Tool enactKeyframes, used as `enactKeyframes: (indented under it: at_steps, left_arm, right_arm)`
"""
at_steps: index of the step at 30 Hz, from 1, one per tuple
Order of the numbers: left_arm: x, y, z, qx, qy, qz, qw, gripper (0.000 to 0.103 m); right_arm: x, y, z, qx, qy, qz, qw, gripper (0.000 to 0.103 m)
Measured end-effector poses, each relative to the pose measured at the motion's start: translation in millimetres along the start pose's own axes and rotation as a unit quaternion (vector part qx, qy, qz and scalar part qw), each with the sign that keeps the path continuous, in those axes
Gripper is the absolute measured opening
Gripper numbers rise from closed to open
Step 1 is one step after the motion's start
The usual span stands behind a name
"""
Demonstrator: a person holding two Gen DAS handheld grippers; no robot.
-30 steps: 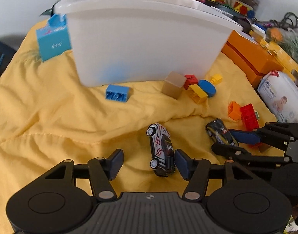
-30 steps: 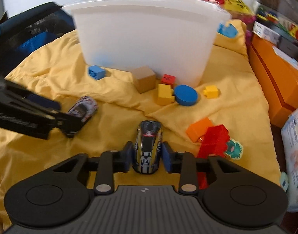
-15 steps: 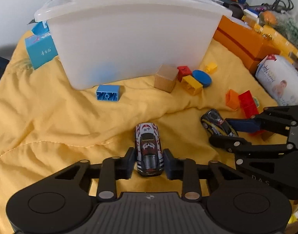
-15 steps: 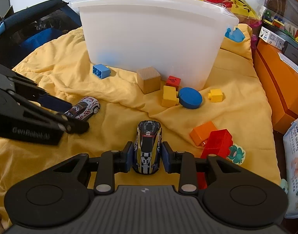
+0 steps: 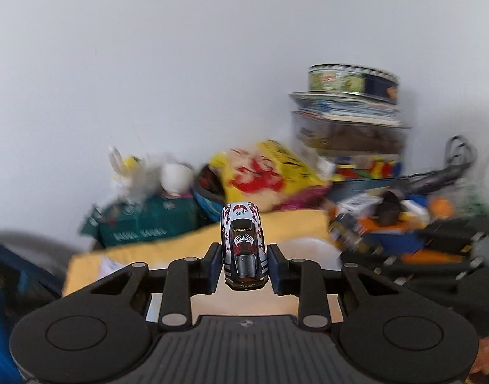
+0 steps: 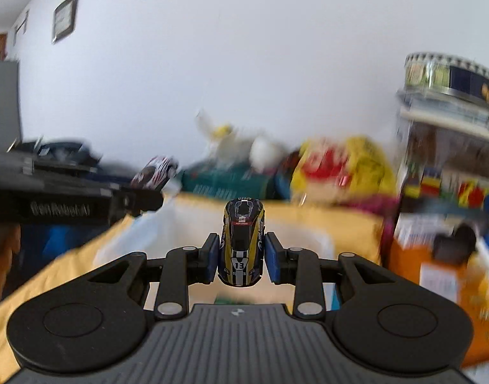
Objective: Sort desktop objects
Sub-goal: 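Carry both cars over the white bin and open both tools to drop them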
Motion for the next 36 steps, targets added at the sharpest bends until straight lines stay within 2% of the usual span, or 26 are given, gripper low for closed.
enactKeyframes:
  at_steps: [2,6,10,12,14,16,19,21,23,26,29,31,34,36]
  left_arm:
    - [-1,21,-1,-0.016,0.007,-0.009,0.9998,0.034]
    - [25,62,4,-0.052,0.031,-0.05,0.9969,0.033]
    - [49,71,8,-0.046,0.025,-0.081,0.9954,0.033]
    - [50,66,9,-0.043,0.026,-0.079,0.9956,0.033]
    - [42,56,7,-0.043,0.021,-0.067,0.9966,0.036]
    - [35,45,3,-0.039,0.009,-0.057,0.9976,0.05]
    - [29,29,2,-0.024,0.0,-0.047,0.9986,0.054]
    - [32,17,7,-0.013,0.005,-0.046,0.9989,0.058]
    - [38,4,9,-0.017,0.011,-0.039,0.999,0.064]
    - [56,-13,14,-0.021,0.023,-0.036,0.9989,0.065]
    - [87,-20,18,-0.024,0.027,-0.069,0.9969,0.065]
    - [111,-25,21,-0.011,0.015,-0.101,0.9947,0.065]
    - [144,-32,28,0.018,0.003,-0.155,0.9878,0.065]
    - [163,-37,31,0.015,0.009,-0.178,0.984,0.065]
  right_arm:
    - [-13,17,12,0.019,0.0,0.002,1.0,0.034]
    - [-6,51,34,0.044,0.029,-0.035,0.998,0.034]
    - [13,68,42,0.053,0.046,-0.06,0.996,0.035]
    - [16,64,42,0.063,0.034,-0.06,0.996,0.041]
    - [15,60,41,0.054,0.035,-0.052,0.997,0.041]
    - [12,52,38,0.053,0.035,-0.042,0.997,0.041]
    - [6,39,33,0.041,0.043,-0.023,0.998,0.043]
    - [5,27,28,0.037,0.041,-0.015,0.998,0.047]
    - [7,14,22,0.03,0.041,-0.007,0.999,0.049]
    - [14,-2,14,0.02,0.041,-0.002,0.999,0.056]
    - [33,-13,8,0.018,0.038,-0.016,0.999,0.057]
    - [51,-17,5,0.018,0.04,-0.035,0.998,0.057]
    - [81,-22,3,0.015,0.054,-0.067,0.996,0.057]
    - [102,-26,2,0.011,0.068,-0.088,0.994,0.057]
Point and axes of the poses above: each gripper's, at about its wrist camera, not at the fingertips, and y roughly the way its jaws point, z to its right, x to its underside, the point moved 9 cm from there along y, roughly the way its jaws point, and after that the axes turned 14 degrees about -x, right-handed, at the moved point
